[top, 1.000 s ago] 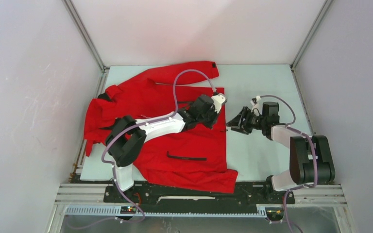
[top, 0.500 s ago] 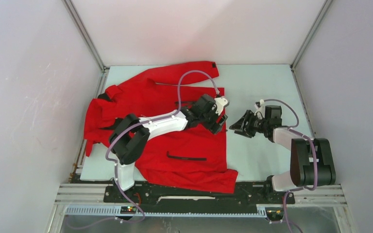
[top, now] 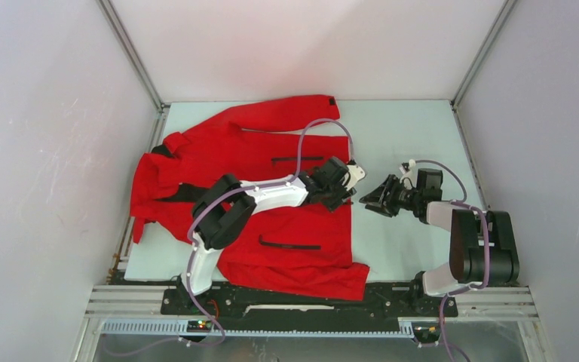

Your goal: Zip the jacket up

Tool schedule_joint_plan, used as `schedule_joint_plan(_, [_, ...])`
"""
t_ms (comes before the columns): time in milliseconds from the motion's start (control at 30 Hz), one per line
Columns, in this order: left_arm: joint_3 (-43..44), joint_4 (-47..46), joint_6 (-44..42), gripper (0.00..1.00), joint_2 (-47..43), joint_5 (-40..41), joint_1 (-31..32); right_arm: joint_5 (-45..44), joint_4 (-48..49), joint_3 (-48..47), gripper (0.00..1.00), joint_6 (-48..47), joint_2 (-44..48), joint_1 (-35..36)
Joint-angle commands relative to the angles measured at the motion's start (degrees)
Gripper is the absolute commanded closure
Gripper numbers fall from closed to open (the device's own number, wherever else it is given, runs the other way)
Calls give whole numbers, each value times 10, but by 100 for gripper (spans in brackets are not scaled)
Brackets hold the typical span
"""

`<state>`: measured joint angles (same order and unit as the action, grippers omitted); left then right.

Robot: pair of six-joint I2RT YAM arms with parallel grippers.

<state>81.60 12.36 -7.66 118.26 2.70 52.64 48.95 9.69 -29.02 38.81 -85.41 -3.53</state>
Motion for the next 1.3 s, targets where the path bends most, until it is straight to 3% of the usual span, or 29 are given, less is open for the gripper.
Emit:
schedule_joint_plan(0, [36,-13,-11,45,3,36,4,11,26,3,54,2,4,1])
schedule_joint_plan(300, [27,-29,12,82,-4,44,4,11,86,4,48,79,-28,31])
schedule_joint_plan(433, [13,-39,26,89,-25,43,4,5,172,12,46,162,-63,68])
schedule_joint_plan(633, [-7,-51,50,94,-48,31,4,-7,423,51,56,334,-165,88])
schedule_joint_plan(733, [-12,-53,57,96,-60,26,4,0,527,65,61,384,-220,78])
schedule_joint_plan(833, [-14,-49,57,100,-67,23,4,9,596,76,60,412,-255,62])
schedule_joint_plan(967, [-18,-45,56,100,-73,18,4,19,643,79,52,428,-268,45])
schedule_joint_plan(1267, [-18,-41,56,100,-77,15,4,27,673,62,55,457,-288,30])
